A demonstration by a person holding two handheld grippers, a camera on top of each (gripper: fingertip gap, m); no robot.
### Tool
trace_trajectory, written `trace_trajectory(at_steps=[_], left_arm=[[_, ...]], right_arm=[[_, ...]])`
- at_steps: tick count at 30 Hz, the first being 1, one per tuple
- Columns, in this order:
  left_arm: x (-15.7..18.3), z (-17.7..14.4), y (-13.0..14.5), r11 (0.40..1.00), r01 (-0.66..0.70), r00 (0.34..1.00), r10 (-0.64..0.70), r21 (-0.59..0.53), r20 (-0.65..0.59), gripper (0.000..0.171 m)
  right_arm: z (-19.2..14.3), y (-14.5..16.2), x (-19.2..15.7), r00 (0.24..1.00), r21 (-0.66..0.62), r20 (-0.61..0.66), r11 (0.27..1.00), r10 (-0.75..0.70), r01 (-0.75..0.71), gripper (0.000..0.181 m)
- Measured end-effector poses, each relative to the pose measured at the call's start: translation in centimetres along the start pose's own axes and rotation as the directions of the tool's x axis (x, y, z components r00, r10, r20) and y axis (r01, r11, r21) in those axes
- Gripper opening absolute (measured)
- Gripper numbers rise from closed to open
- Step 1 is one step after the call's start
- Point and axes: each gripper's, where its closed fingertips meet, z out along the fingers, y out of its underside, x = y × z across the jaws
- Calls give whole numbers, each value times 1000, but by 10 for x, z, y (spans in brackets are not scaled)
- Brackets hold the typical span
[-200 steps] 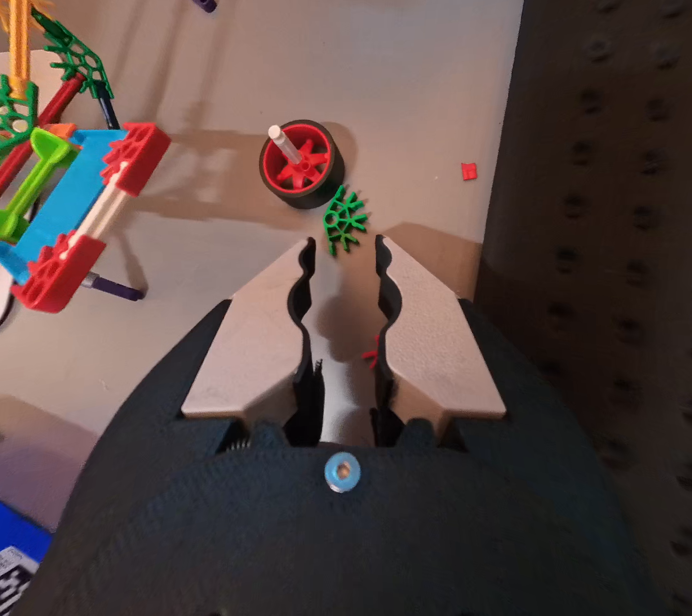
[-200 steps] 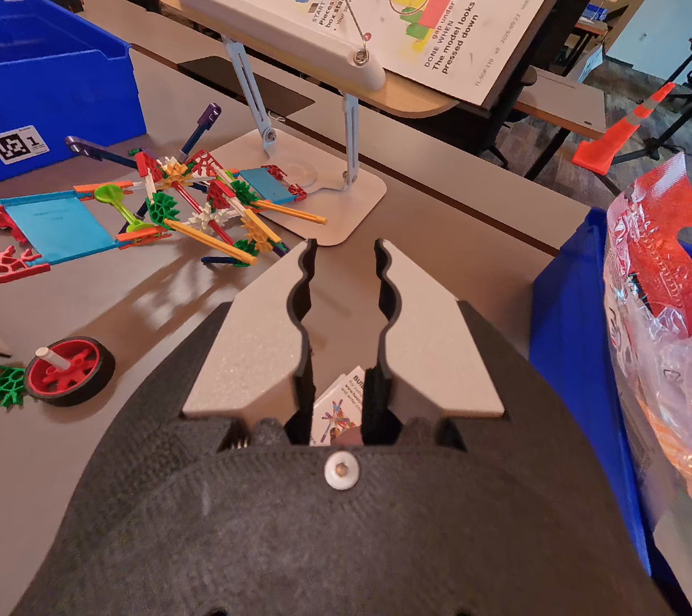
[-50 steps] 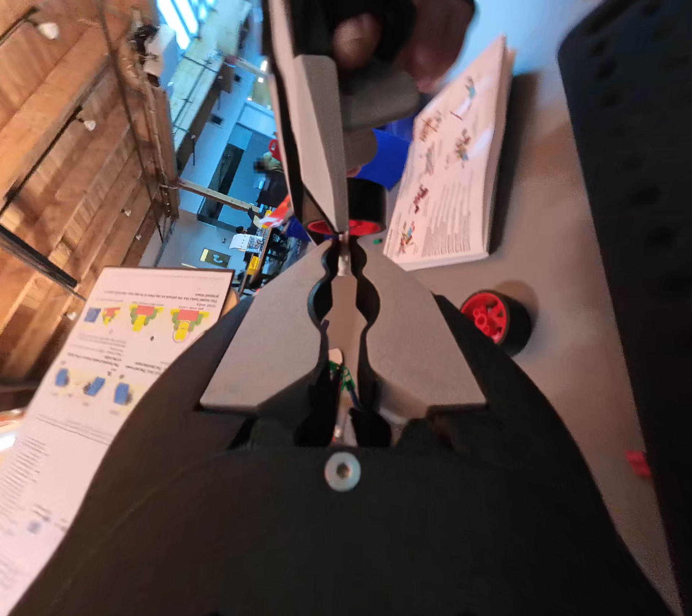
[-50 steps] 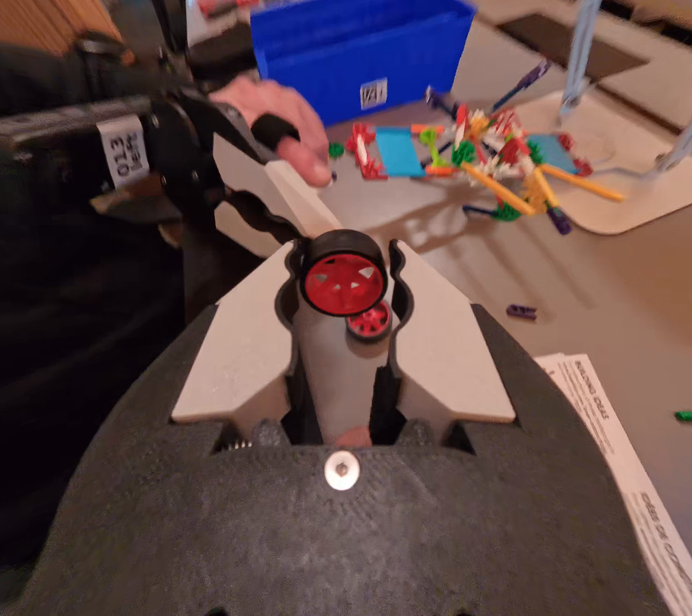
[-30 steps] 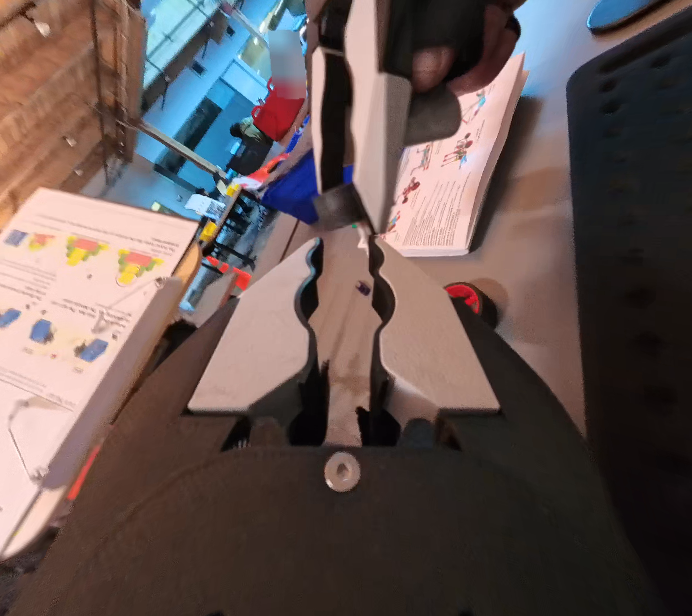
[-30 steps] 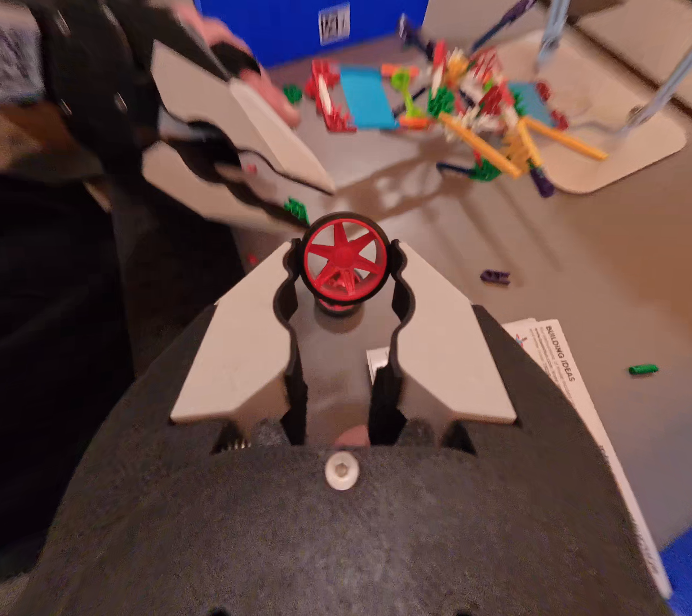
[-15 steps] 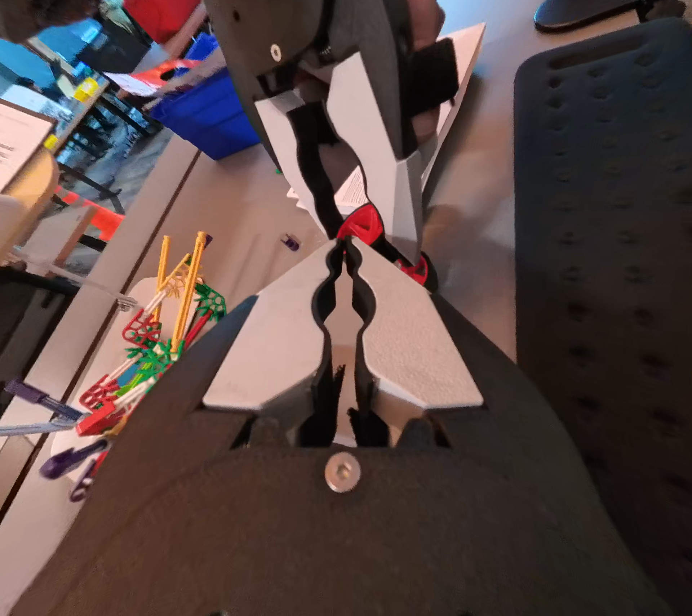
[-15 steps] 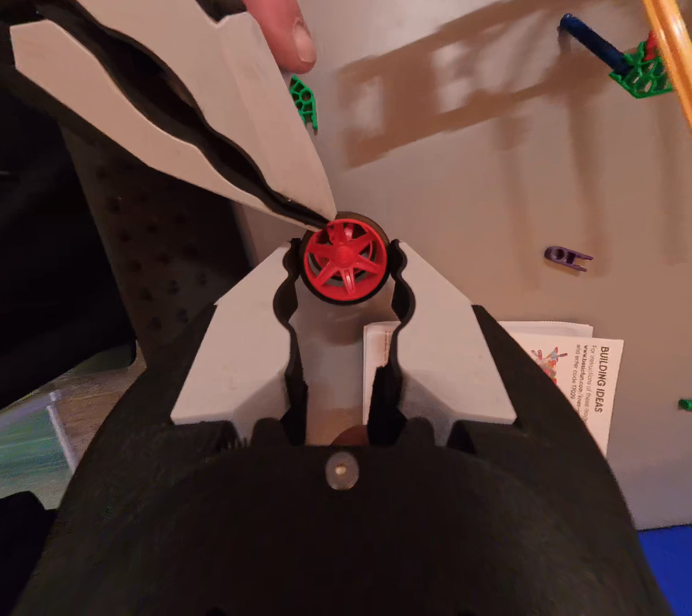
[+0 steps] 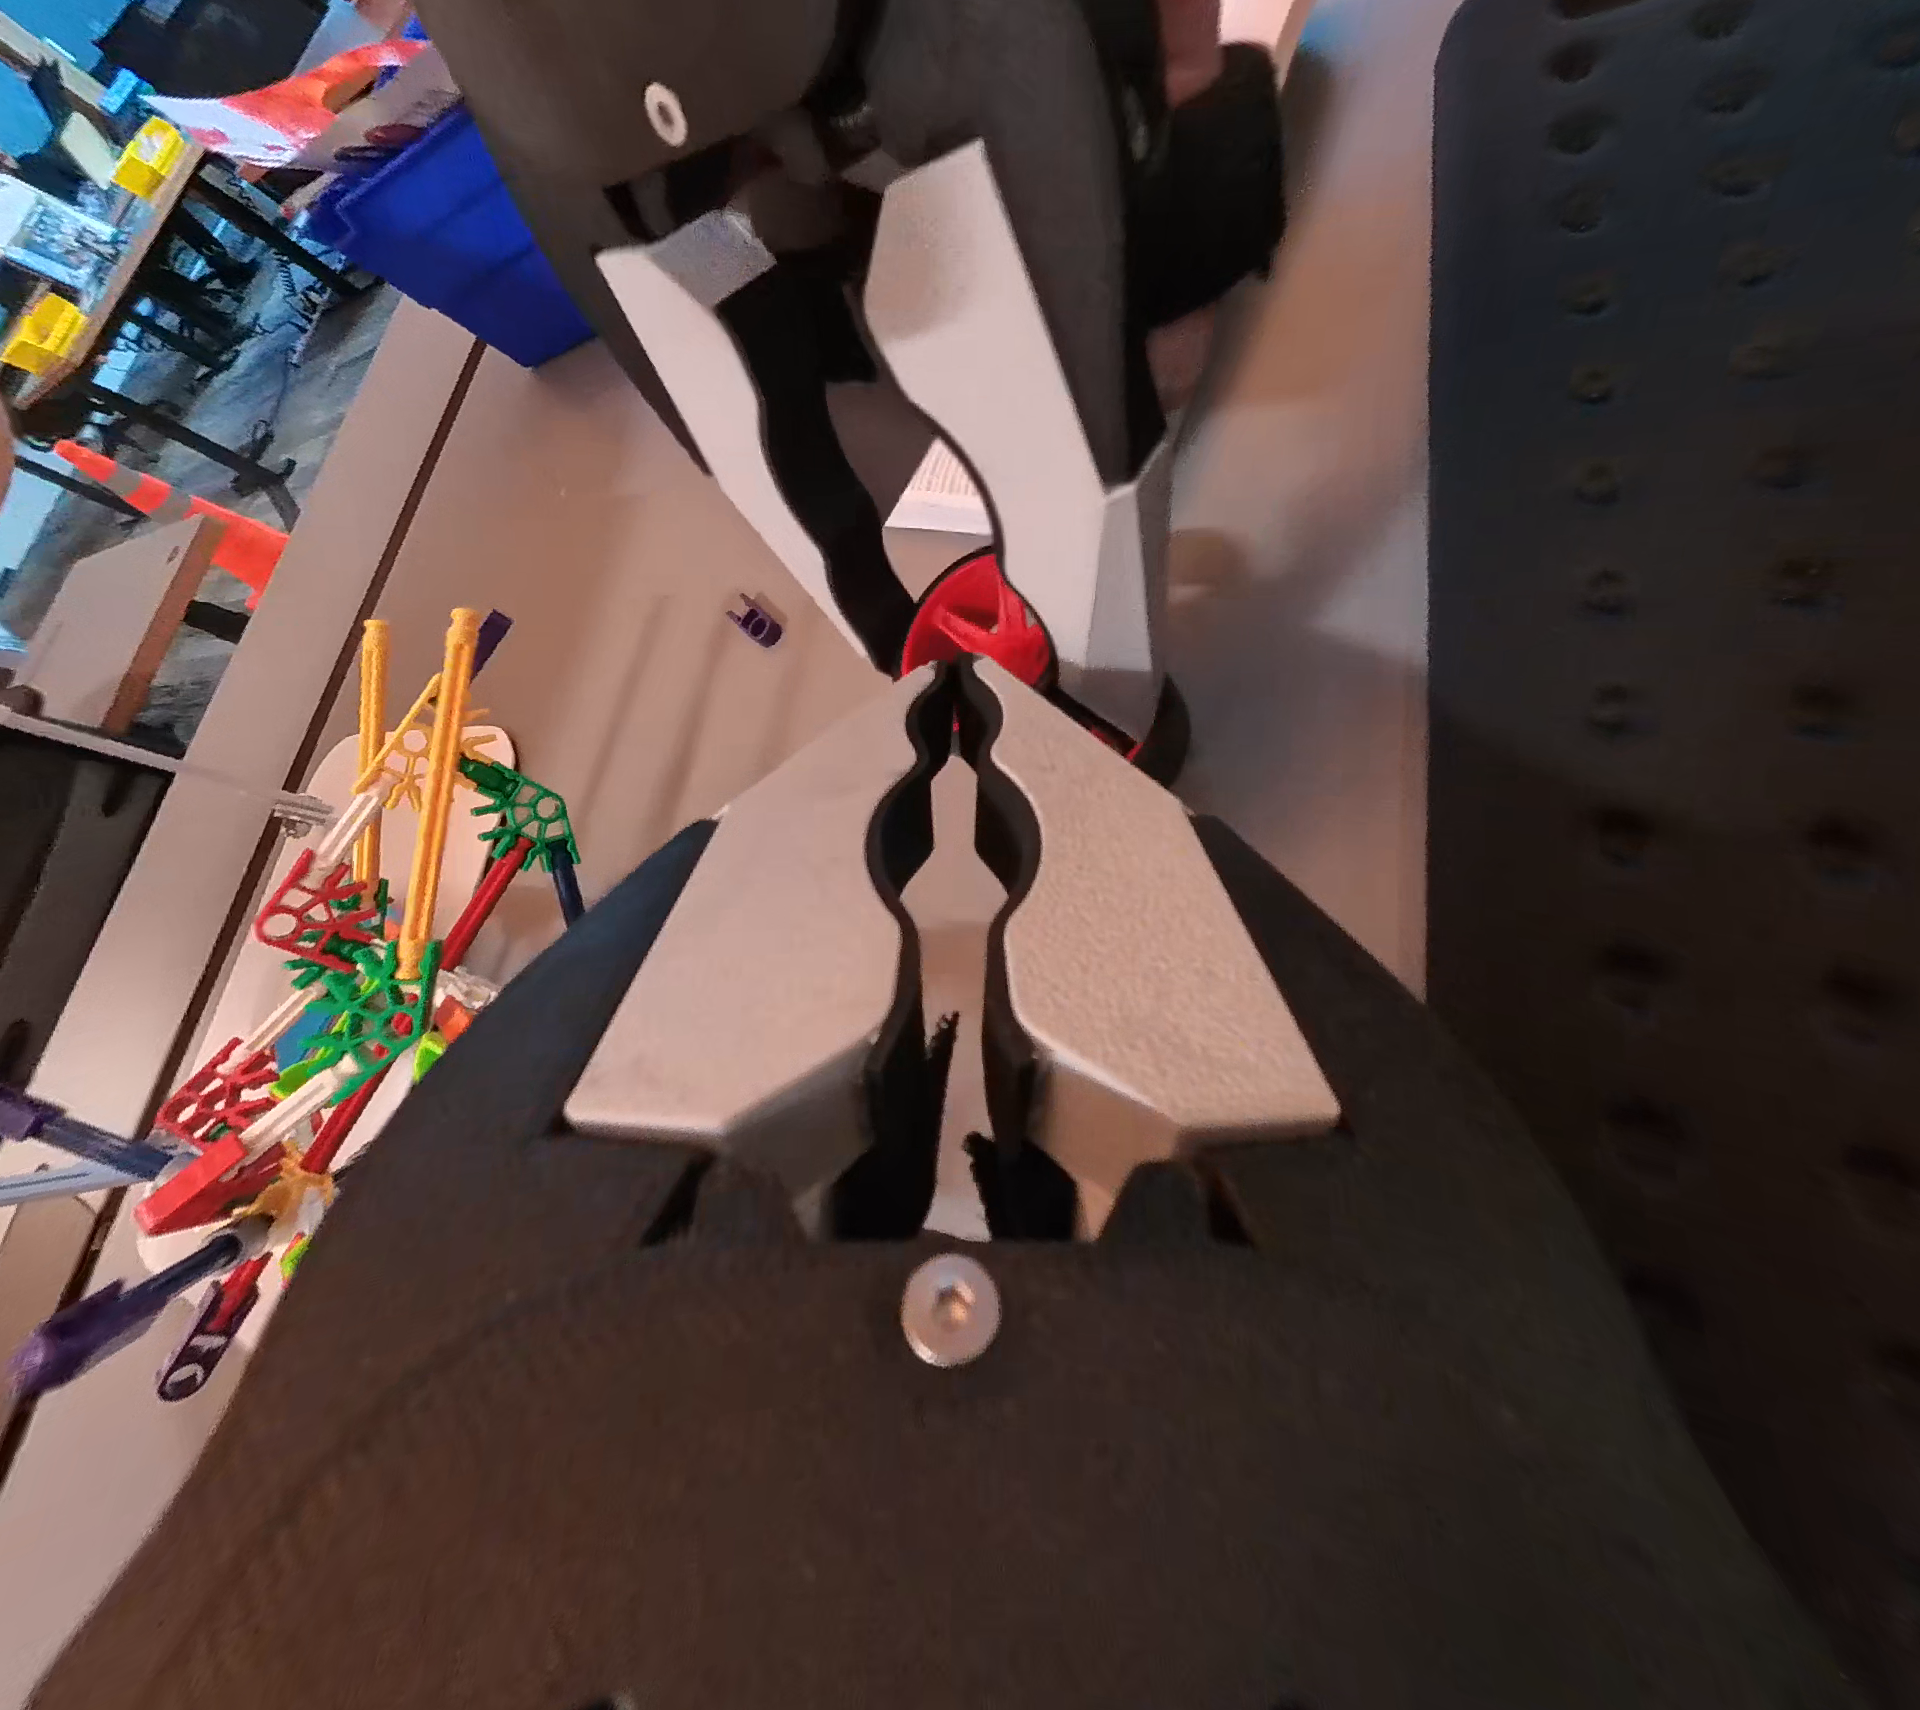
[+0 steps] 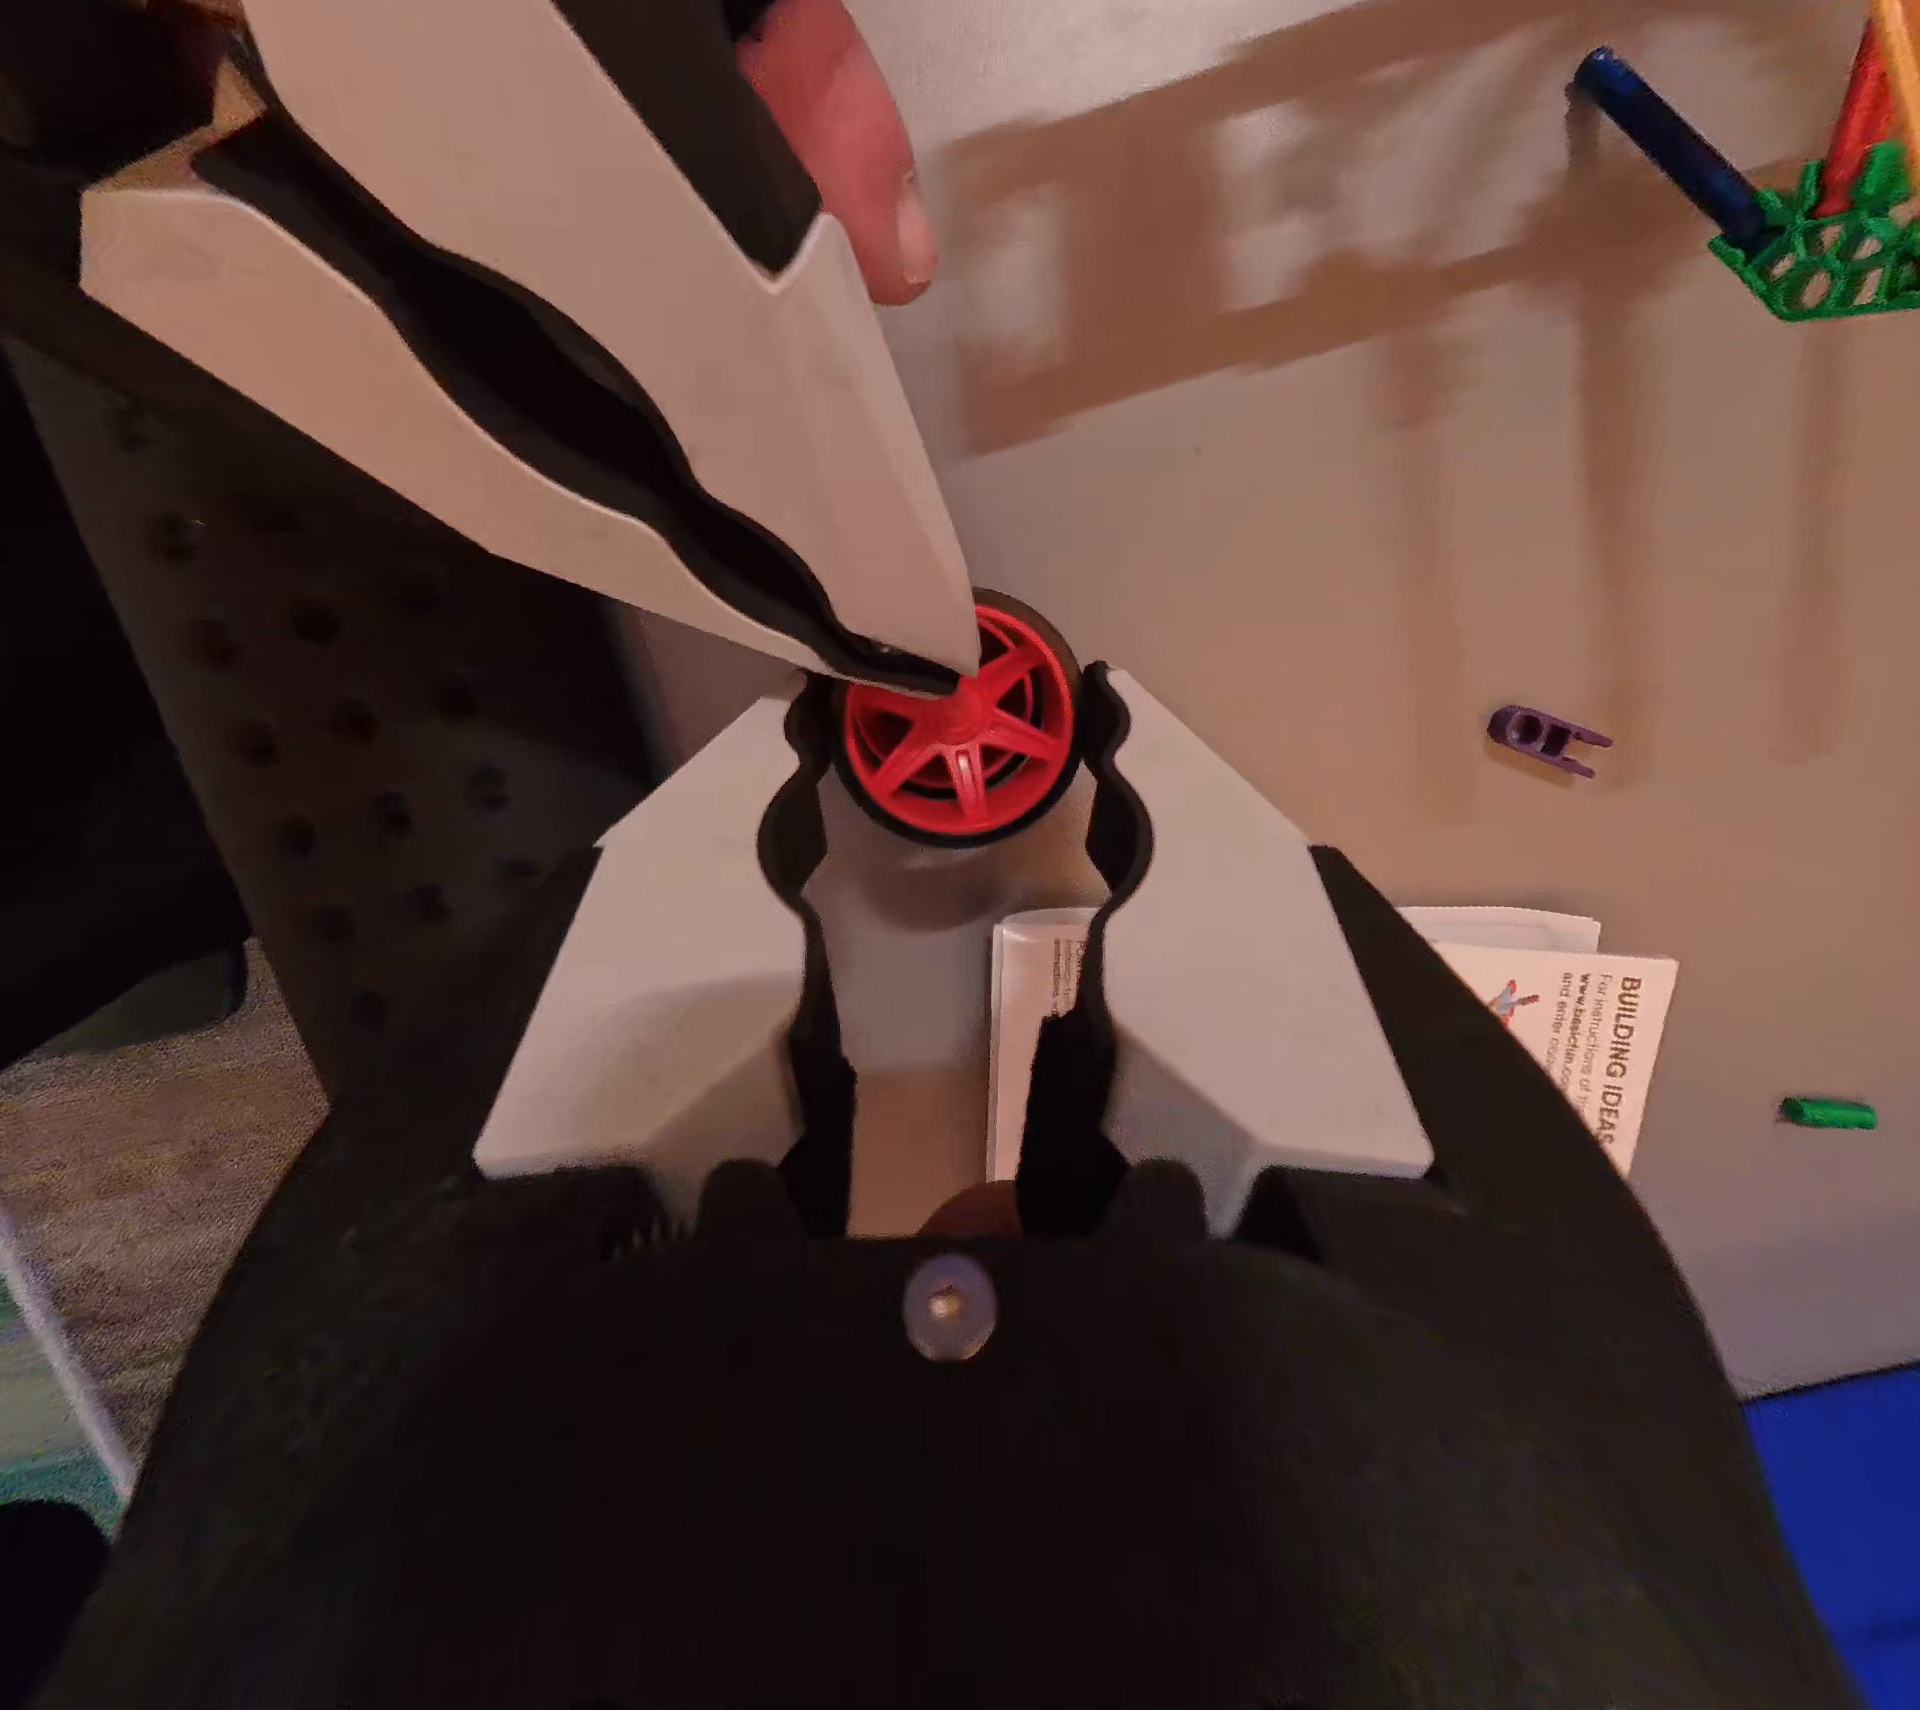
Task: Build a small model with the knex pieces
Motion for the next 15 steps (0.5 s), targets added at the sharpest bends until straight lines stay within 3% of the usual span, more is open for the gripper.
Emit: trace_trajectory(at_steps=[11, 15], left_arm=[[2, 7, -3, 995, -89, 994, 91, -41, 64, 0], [3, 13, 1, 997, -59, 996, 63, -57, 66, 0]], right_arm=[[2, 0, -2, 997, 97, -74, 995, -9, 16, 46], [7, 1, -4, 999, 108, -50, 994, -2, 7, 47]])
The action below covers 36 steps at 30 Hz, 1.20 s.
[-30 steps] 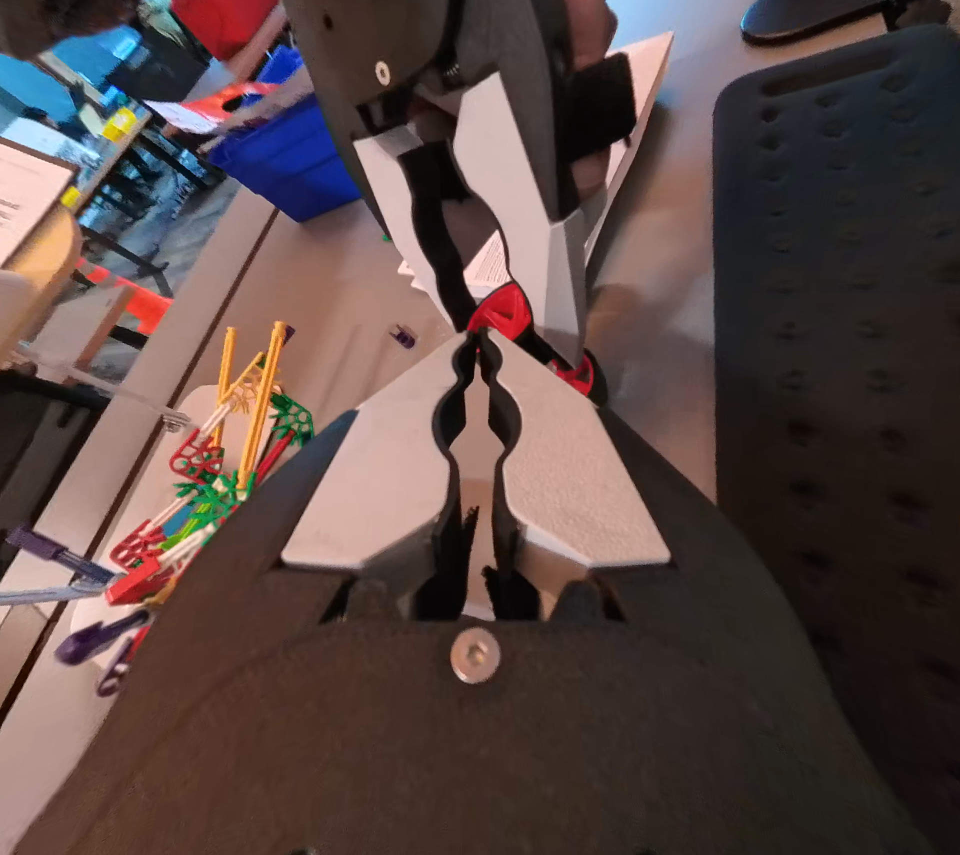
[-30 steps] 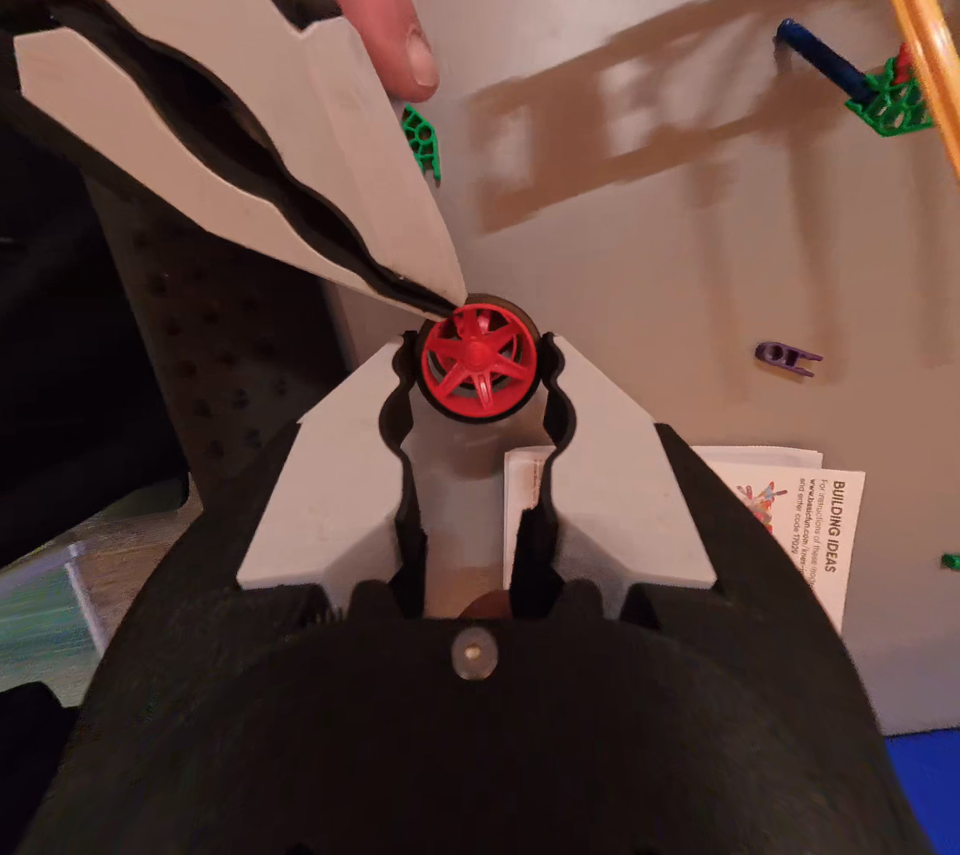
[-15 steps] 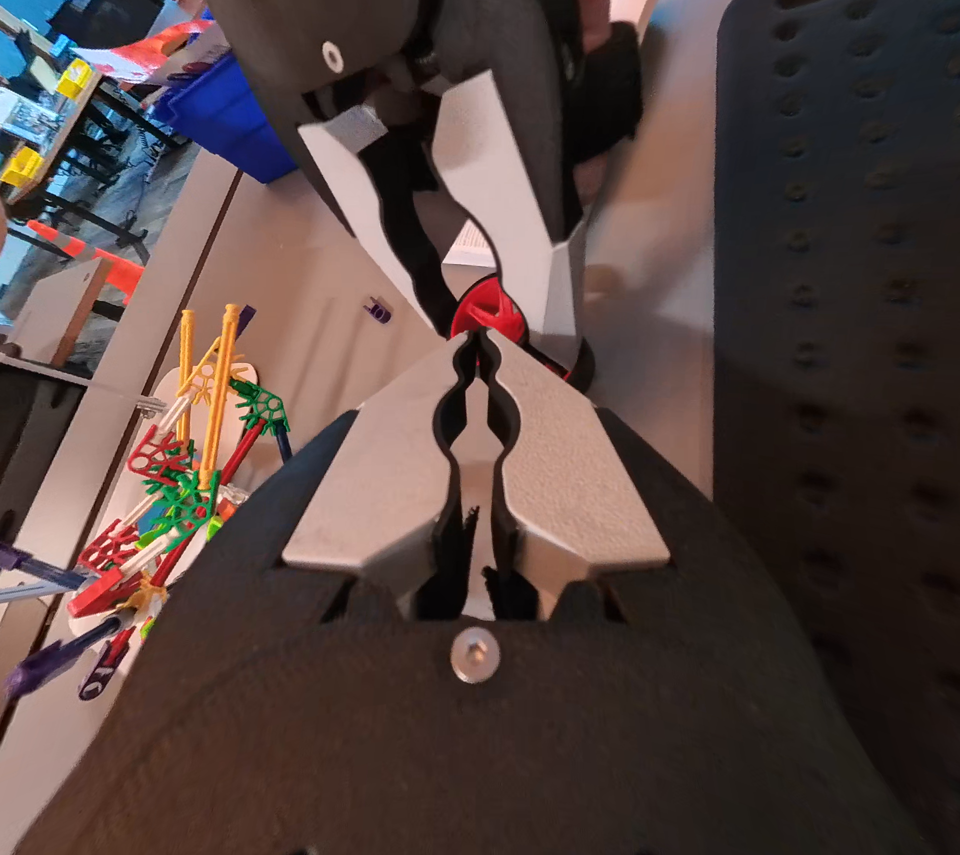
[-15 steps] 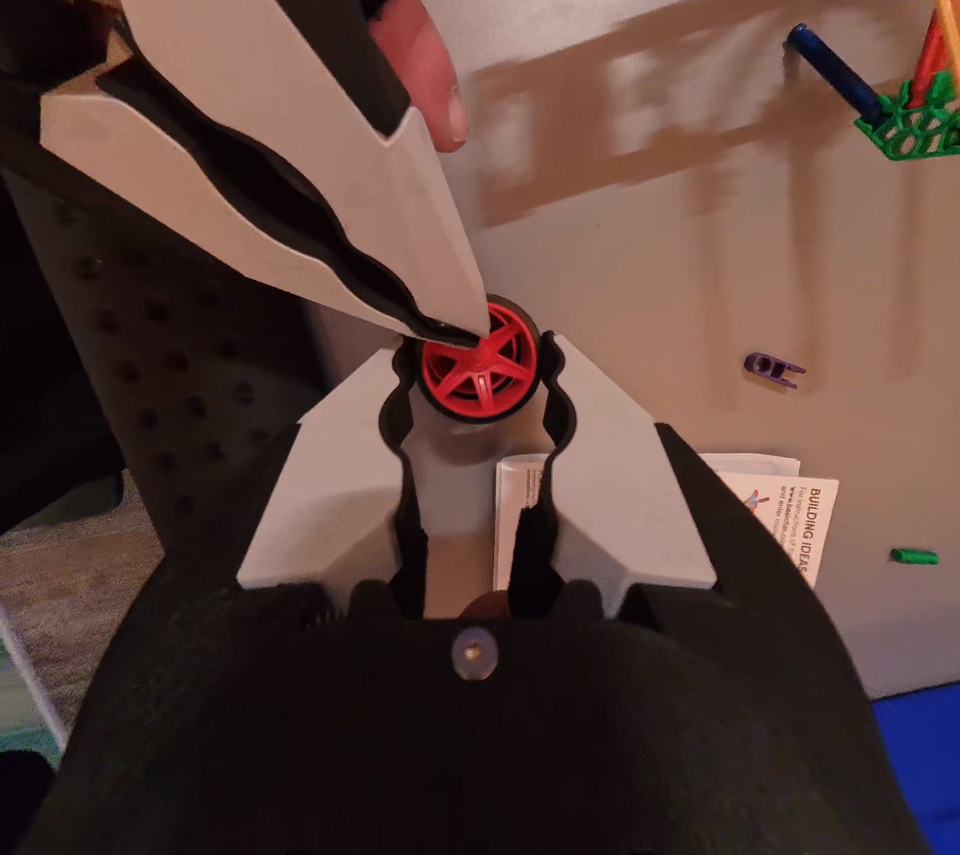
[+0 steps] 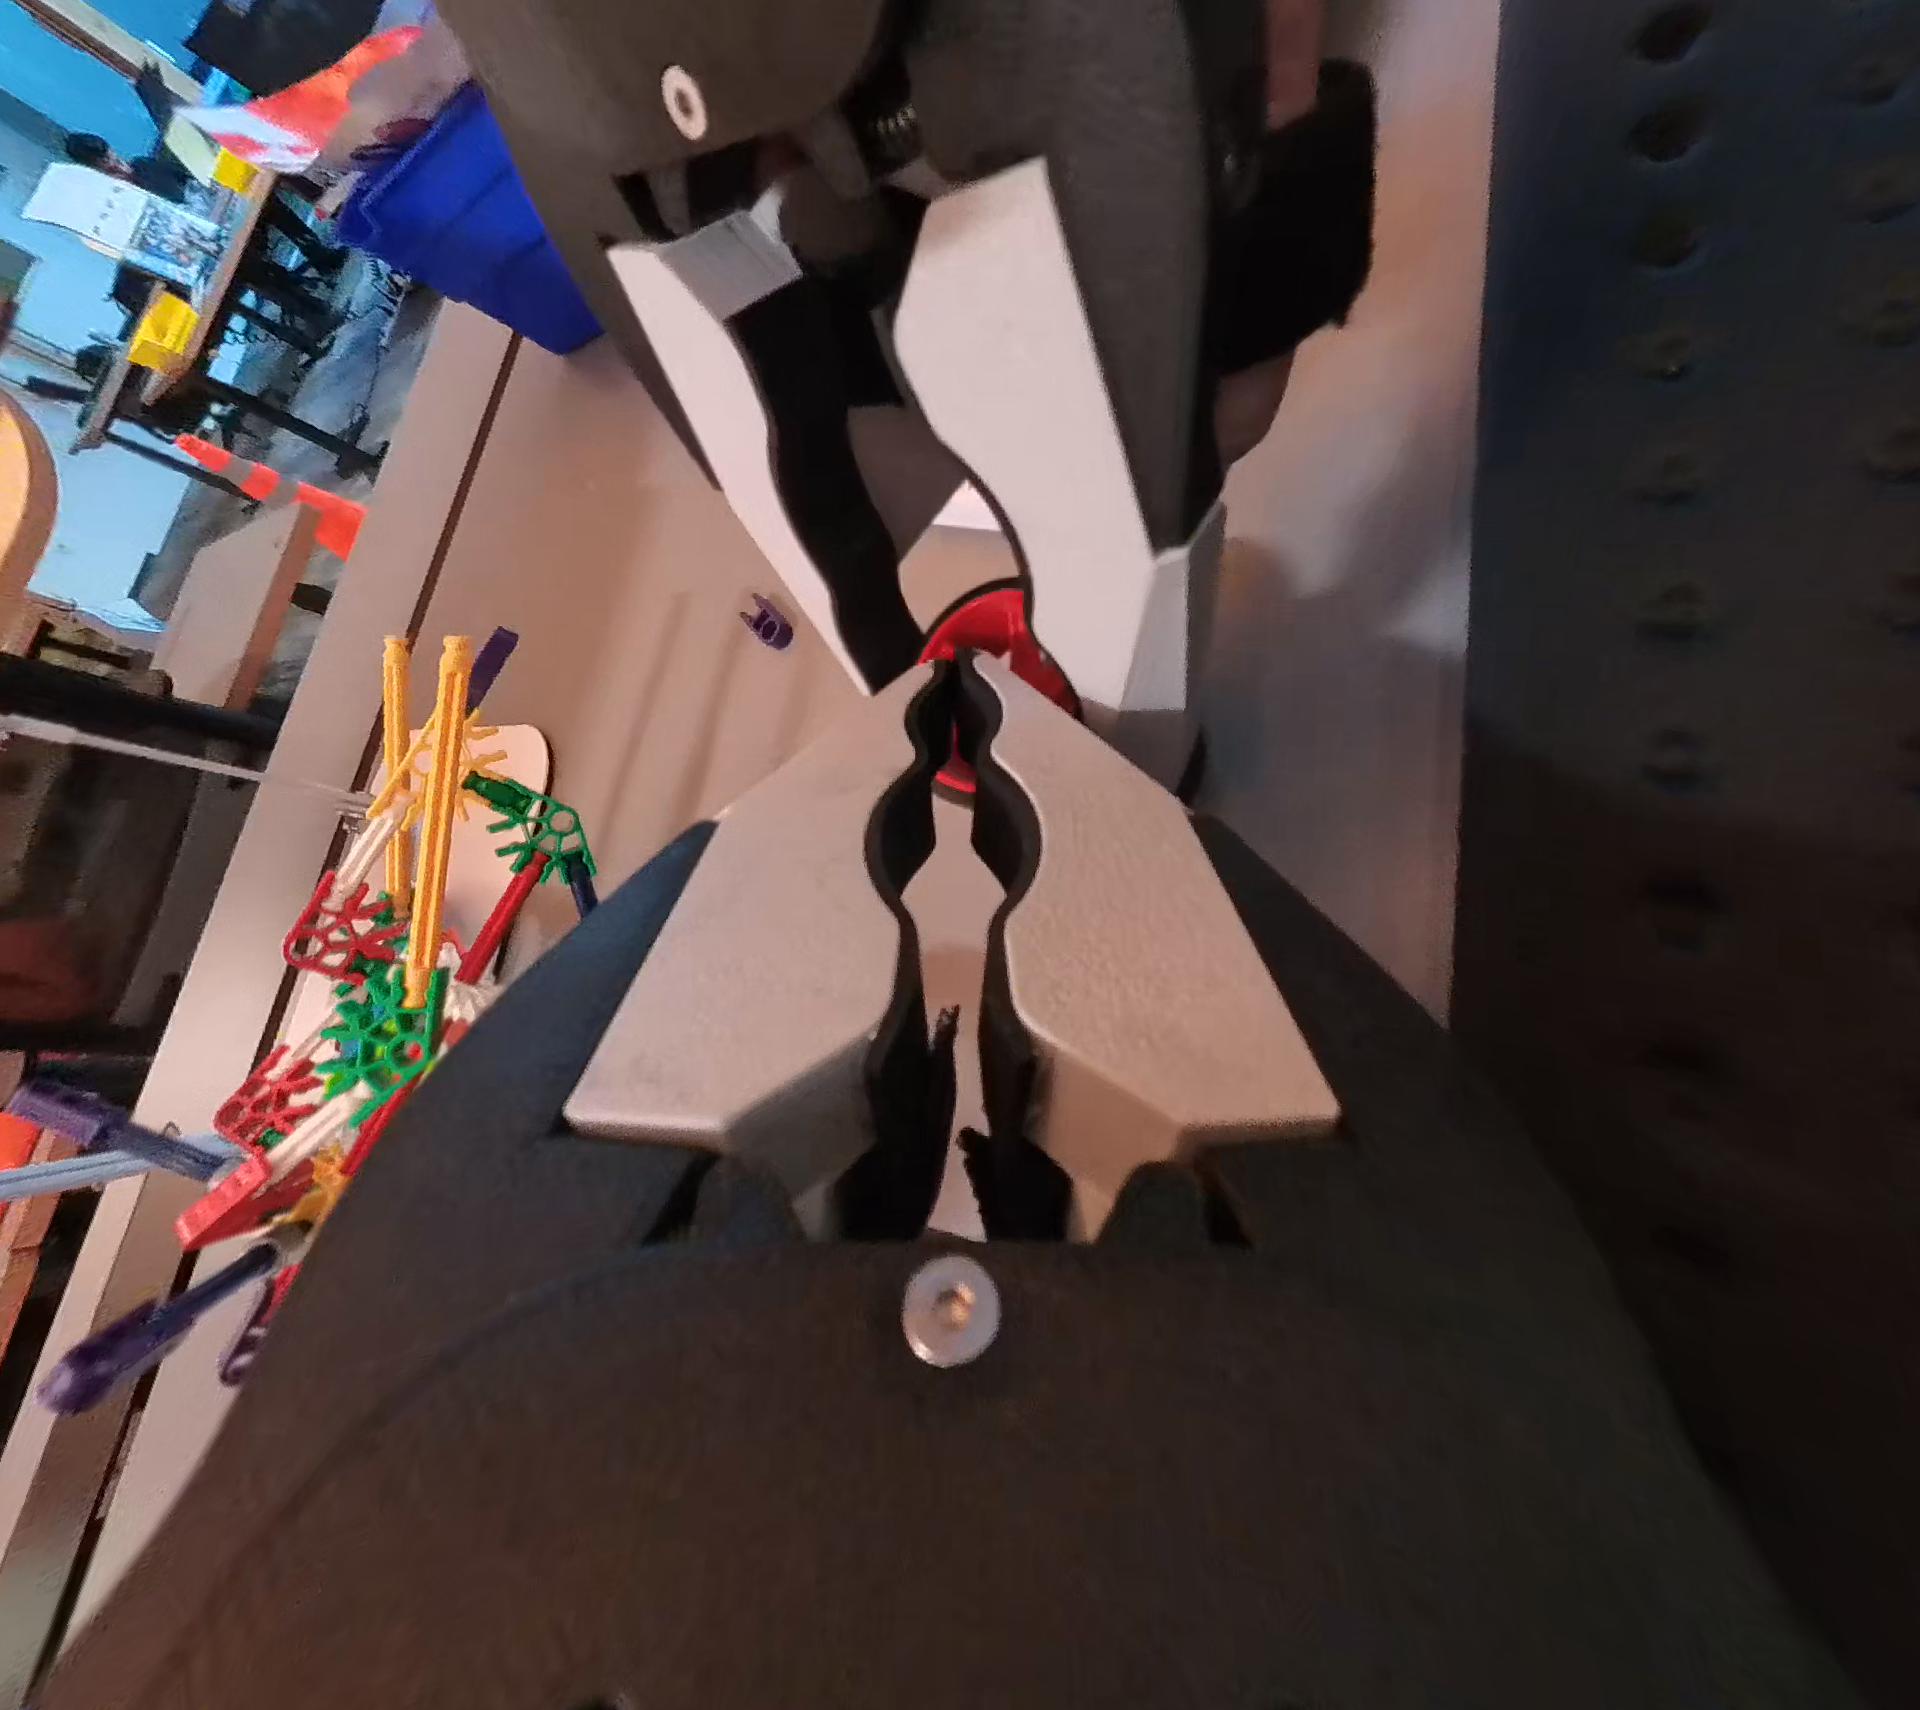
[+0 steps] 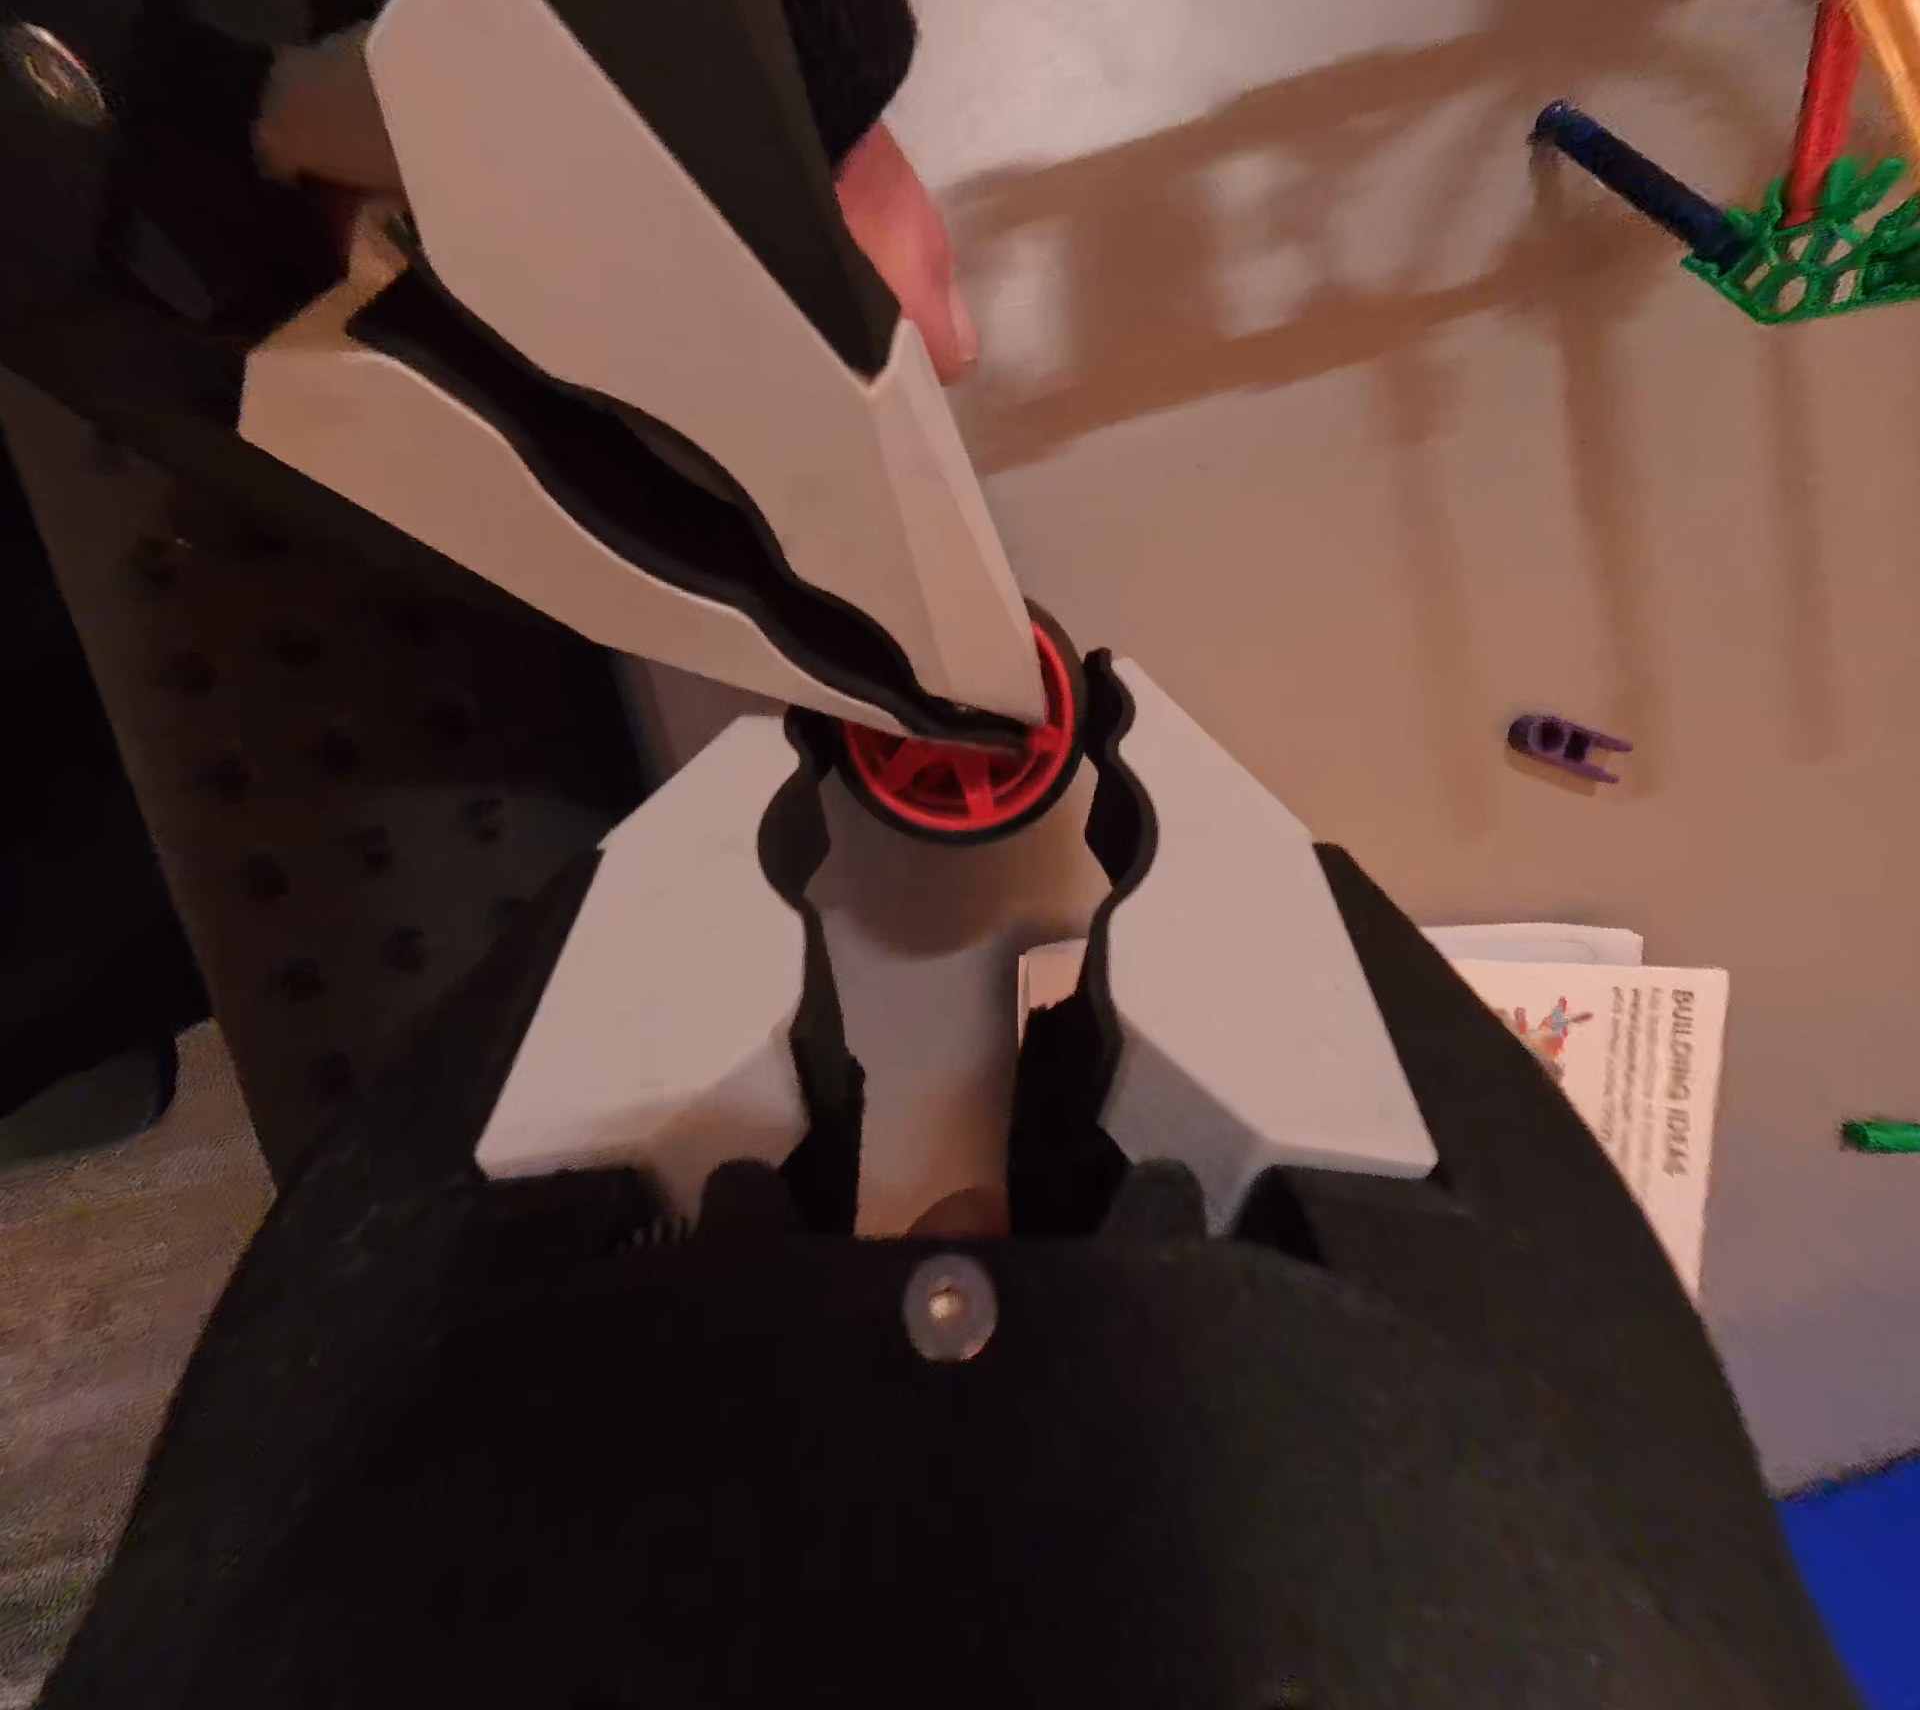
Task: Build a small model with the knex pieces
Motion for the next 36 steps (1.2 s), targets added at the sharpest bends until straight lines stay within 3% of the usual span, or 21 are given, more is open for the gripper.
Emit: trace_trajectory(at_steps=[4, 8, 9, 13, 16, 19, 24, 28, 31, 34, 36], left_arm=[[-1, 4, 2, 999, 53, 998, -53, 0, -38, 0], [-5, -4, -6, 999, 35, 999, -35, 28, 8, 0], [-12, -12, -12, 997, 49, 998, -50, 53, 31, 11], [-38, -48, -27, 977, 138, 987, -150, 165, 60, 39], [-31, -56, -25, 965, 195, 979, -201, 178, 18, 54], [-15, -59, -26, 953, 230, 973, -228, 196, -32, 57], [6, -64, -33, 939, 224, 975, -212, 262, -71, 45], [11, -62, -24, 953, 204, 977, -184, 226, -105, 45], [12, -59, -15, 978, 121, 991, -107, 173, -86, 44], [15, -53, -5, 994, 22, 996, -12, 103, -94, 43], [22, -46, 2, 998, -32, 991, 39, 59, -124, 43]], right_arm=[[1, -1, 0, 999, 35, 32, 999, 19, -20, 47], [-6, -4, 4, 994, 118, 58, 988, 93, -100, 47], [-12, -6, 5, 989, 174, 76, 975, 127, -138, 47], [-48, -27, 7, 964, 445, 167, 857, 206, -260, 47], [-75, -40, 4, 943, 595, 246, 733, 225, -330, 47], [-92, -50, -13, 925, 687, 328, 624, 191, -373, 47], [-81, -55, -35, 905, 695, 388, 589, 175, -413, 47], [-68, -46, -36, 894, 665, 402, 609, 197, -433, 47], [-57, -31, -31, 940, 624, 268, 704, 214, -338, 54], [-42, -10, -18, 984, 505, 23, 848, 174, -162, 56], [-35, -8, -22, 994, 443, -19, 892, 110, -91, 54]])
